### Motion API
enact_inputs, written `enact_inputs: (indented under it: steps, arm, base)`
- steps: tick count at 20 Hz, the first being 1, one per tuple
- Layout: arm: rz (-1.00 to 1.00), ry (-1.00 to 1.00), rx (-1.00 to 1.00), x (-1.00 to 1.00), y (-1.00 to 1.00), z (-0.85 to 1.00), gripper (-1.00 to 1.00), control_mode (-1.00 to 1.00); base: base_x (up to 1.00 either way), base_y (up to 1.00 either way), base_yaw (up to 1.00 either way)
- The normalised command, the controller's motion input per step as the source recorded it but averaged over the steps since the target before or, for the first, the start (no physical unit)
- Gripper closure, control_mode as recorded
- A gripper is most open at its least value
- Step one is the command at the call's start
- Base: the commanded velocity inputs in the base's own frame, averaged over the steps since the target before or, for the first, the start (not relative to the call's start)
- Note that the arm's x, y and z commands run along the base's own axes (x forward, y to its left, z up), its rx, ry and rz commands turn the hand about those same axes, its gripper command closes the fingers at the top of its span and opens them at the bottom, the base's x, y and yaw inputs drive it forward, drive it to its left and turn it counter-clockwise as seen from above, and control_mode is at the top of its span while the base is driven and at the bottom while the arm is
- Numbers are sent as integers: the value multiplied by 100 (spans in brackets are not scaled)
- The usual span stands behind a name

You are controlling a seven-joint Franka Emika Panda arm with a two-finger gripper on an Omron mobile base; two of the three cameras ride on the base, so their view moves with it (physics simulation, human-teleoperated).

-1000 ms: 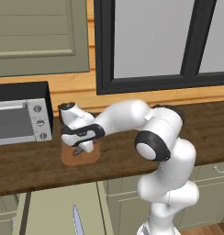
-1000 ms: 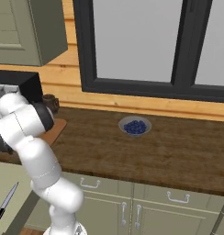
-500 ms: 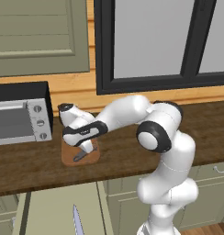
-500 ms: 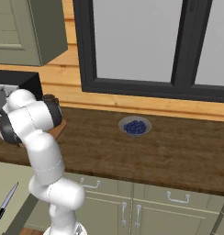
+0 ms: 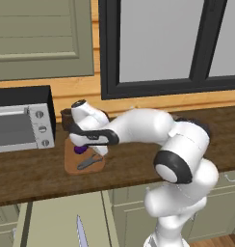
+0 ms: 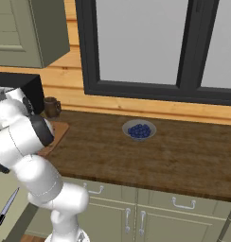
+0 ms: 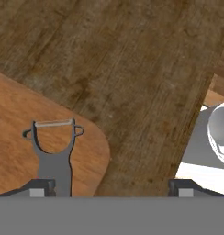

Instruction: Place the appropriate cutting tool for cutting the eggplant skin on the cutting board.

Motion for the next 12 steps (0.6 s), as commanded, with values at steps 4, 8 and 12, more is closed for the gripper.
enact_inputs:
  steps: [4, 8, 12]
  arm:
    - [-4, -2, 13, -36, -100, 16, -100, -100]
    - [-1, 0, 16, -29, -100, 9, -100, -100]
    - [0, 0, 17, -29, -100, 11, -100, -100]
  base:
    - [0, 0, 0]
    - [0, 0, 0]
    - [0, 0, 0]
